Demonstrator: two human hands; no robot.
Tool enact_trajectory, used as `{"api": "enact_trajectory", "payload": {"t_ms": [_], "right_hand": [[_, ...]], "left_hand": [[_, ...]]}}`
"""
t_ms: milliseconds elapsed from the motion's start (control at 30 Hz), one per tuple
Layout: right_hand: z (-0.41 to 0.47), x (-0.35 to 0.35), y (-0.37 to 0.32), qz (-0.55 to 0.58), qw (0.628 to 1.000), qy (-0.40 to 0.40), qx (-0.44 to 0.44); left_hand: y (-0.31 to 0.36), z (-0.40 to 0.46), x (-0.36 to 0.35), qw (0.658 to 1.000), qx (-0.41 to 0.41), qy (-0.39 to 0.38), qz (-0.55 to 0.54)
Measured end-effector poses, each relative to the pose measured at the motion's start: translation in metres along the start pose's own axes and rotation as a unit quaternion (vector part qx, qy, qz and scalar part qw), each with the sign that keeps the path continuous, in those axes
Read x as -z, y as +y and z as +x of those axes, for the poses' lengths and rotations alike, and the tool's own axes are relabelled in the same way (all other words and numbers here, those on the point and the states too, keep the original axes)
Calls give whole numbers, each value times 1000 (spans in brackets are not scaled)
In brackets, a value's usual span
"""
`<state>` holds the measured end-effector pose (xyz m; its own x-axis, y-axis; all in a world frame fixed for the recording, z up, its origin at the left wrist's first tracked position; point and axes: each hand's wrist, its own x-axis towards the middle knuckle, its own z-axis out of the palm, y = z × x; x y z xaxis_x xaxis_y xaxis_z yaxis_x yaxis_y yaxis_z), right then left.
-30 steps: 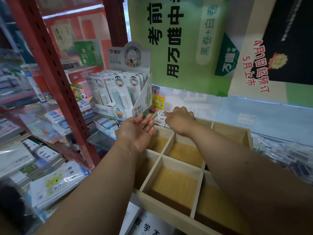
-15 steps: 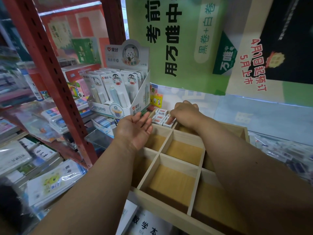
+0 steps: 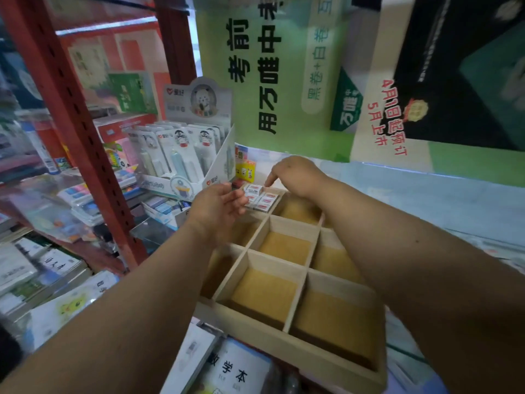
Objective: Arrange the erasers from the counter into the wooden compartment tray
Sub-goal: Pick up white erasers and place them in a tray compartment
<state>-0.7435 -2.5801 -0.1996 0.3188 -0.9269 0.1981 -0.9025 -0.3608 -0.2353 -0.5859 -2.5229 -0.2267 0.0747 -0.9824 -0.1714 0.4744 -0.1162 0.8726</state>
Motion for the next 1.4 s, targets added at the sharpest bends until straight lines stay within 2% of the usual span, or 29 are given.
{"api": "enact_trajectory", "payload": {"t_ms": [100, 233, 367, 600, 733, 833, 1033, 1167, 1300, 1400], "right_hand": [[-29, 42, 17, 150, 987, 54, -23], [-102, 98, 50, 193, 973, 124, -31], [-174, 120, 80, 233, 949, 170, -130], [-250, 101, 125, 188, 949, 137, -215], [-257, 90, 141, 159, 947, 126, -248], [-247, 84, 152, 148, 950, 85, -260], [-224, 75, 156, -15, 955, -14, -297], [-220, 63, 151, -78, 947, -6, -312], [-222, 67, 148, -44, 940, 9, -339], [-222, 81, 139, -13, 944, 54, -324]], "left_hand": [[10, -10, -8, 996, -30, 10, 79], [5, -30, -16, 994, -13, -40, 100], [-13, -68, -31, 992, 1, -85, 98], [-54, -124, -50, 990, 22, -99, 102], [-72, -142, -68, 990, 13, -96, 105], [-82, -149, -78, 991, -3, -99, 94], [-96, -151, -84, 990, -16, -97, 104], [-100, -149, -85, 989, -13, -100, 108], [-97, -149, -85, 989, -13, -107, 100], [-89, -147, -81, 989, -17, -110, 102]]}}
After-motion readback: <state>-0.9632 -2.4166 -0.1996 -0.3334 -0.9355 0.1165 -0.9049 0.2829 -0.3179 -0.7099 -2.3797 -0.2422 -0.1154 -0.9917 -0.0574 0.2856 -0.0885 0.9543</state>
